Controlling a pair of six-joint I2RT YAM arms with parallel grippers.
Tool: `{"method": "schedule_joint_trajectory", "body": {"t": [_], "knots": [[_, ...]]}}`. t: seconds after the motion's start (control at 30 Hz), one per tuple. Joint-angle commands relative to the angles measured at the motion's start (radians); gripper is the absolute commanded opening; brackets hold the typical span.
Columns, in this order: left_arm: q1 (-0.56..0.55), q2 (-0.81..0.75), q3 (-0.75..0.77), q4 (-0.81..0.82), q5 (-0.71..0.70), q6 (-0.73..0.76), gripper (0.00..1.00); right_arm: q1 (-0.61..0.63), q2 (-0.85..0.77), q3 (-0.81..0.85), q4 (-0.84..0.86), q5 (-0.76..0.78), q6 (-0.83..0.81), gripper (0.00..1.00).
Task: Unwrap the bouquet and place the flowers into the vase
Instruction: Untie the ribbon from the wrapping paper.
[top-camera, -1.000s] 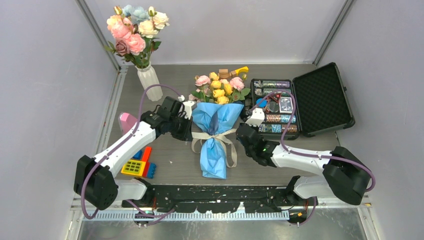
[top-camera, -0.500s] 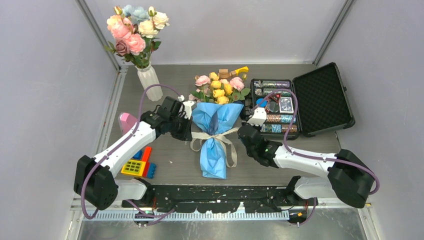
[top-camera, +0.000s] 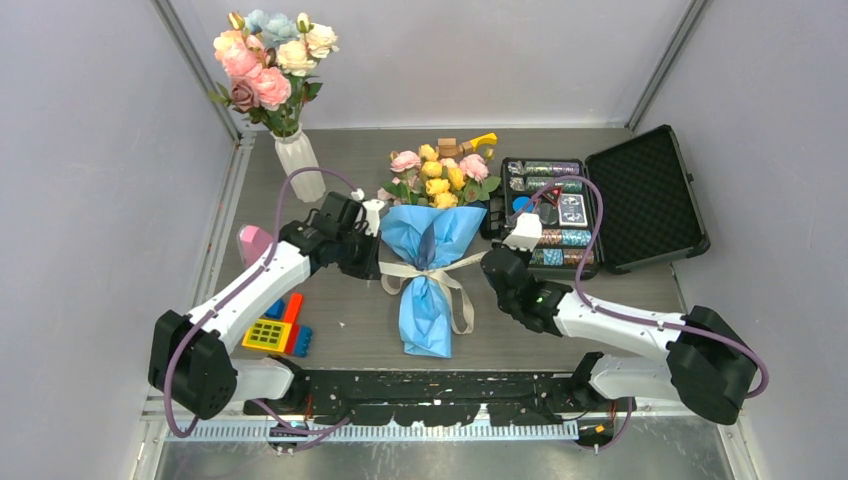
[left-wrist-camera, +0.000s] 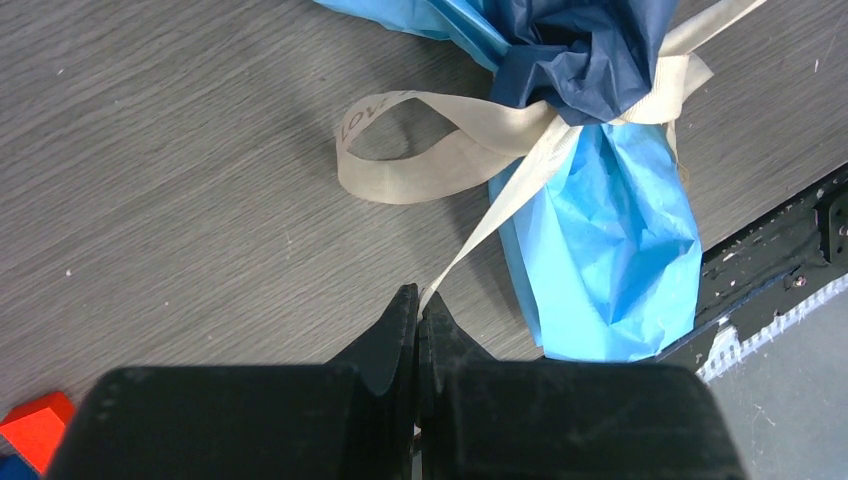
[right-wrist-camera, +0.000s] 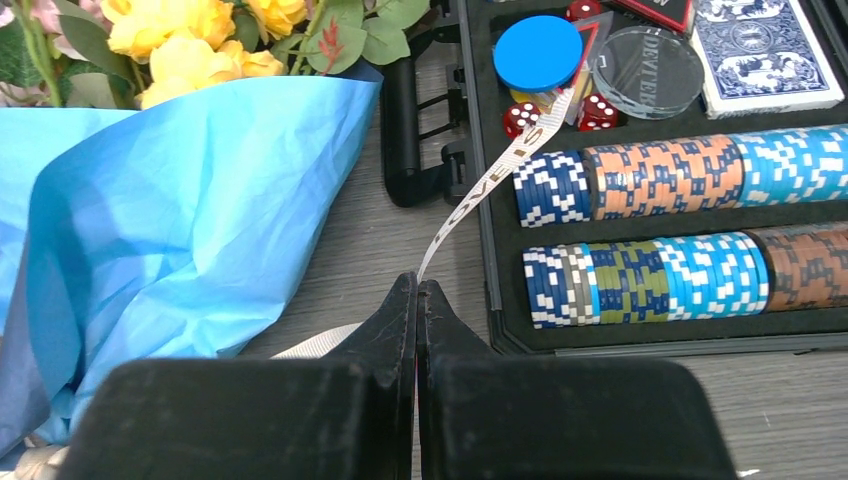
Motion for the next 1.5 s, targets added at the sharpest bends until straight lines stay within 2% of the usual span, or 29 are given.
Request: {"method": "schedule_joint_trajectory", "body": {"t": [0.0,0.47,0.97,1.27,1.47], "knots": [[0.023,-0.003,0.007,-0.015,-0.013,0.008,0.00,-0.018,-0.037,0.015,-0.012,0.072,0.001,0.00],[0.086,-0.023,0.007,-0.018,-0.014,0.006,0.00,-0.139,-0.126,-0.031,-0.064,0.003,0.043,0.00],[0.173,-0.066,0.003,-0.013,0.000,-0.002,0.00,-0.199,-0.150,-0.055,-0.085,-0.024,0.065,0.00],[0.226,-0.095,-0.006,0.011,0.056,-0.019,0.00,-0.239,-0.163,-0.070,-0.096,-0.032,0.088,0.00],[0.226,-0.072,-0.004,0.040,0.162,-0.030,0.00,-0.294,-0.162,-0.049,-0.105,-0.078,0.045,0.00]]}}
